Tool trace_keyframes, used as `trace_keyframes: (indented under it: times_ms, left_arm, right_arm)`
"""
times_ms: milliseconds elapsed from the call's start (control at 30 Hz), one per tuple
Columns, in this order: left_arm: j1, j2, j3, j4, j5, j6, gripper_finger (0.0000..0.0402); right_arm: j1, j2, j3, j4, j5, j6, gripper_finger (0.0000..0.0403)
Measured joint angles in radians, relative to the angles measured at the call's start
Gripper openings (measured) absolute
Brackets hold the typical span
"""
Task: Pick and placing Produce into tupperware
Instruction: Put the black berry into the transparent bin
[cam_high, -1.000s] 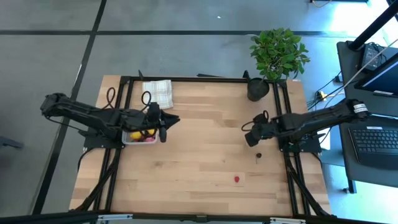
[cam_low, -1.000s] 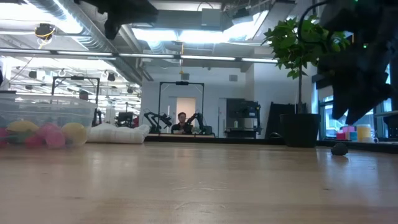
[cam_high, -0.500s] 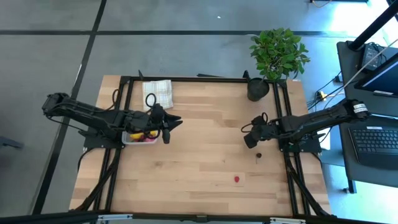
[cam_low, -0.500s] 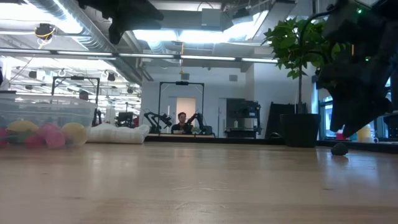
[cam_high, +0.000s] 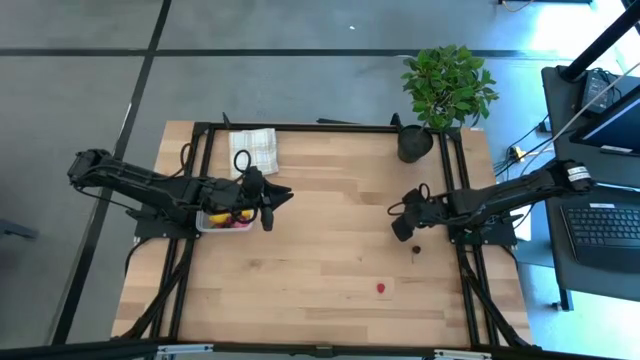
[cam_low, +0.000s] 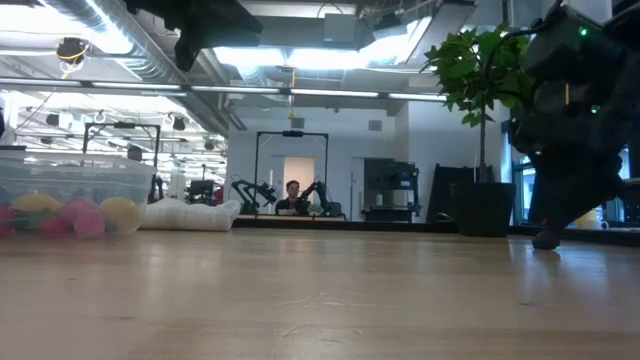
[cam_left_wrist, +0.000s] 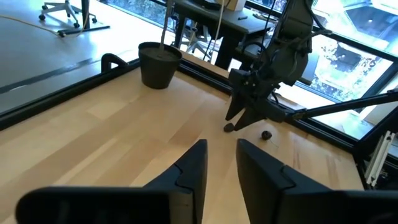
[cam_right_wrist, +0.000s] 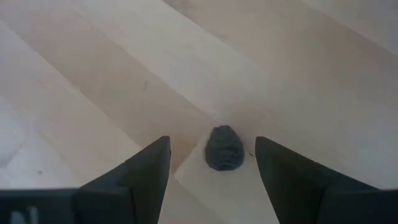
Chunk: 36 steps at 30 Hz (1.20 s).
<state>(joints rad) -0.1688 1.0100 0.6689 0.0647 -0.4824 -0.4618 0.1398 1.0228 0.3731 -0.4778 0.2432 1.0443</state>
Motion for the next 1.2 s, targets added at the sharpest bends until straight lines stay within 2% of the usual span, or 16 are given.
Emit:
trace_keyframes:
  times_ms: [400, 567, 733, 1033, 1200]
  left_arm:
    - [0.0, 0.0, 0.0, -0.002, 0.0, 0.001, 0.0054]
    - [0.0, 0.0, 0.0, -0.004, 0.001, 0.001, 0.0045]
    - [0.0, 0.0, 0.0, -0.005, 0.001, 0.001, 0.0037]
    - [0.0, 0.0, 0.0, -0.004, 0.001, 0.001, 0.0023]
    - [0.0, 0.0, 0.0, -0.004, 0.001, 0.002, 0.0016]
  right_arm:
    - [0.0, 0.144, 0.001, 0.036, 0.001, -0.01, 0.0237]
    - [0.0, 0.163, 0.002, 0.045, 0.007, -0.01, 0.0233]
    - [0.0, 0.163, 0.001, 0.045, 0.009, -0.01, 0.0198]
    - [-0.001, 0.164, -0.001, 0.043, 0.013, -0.01, 0.0105]
    - [-0.001, 0.165, -0.001, 0.044, 0.006, -0.009, 0.0099]
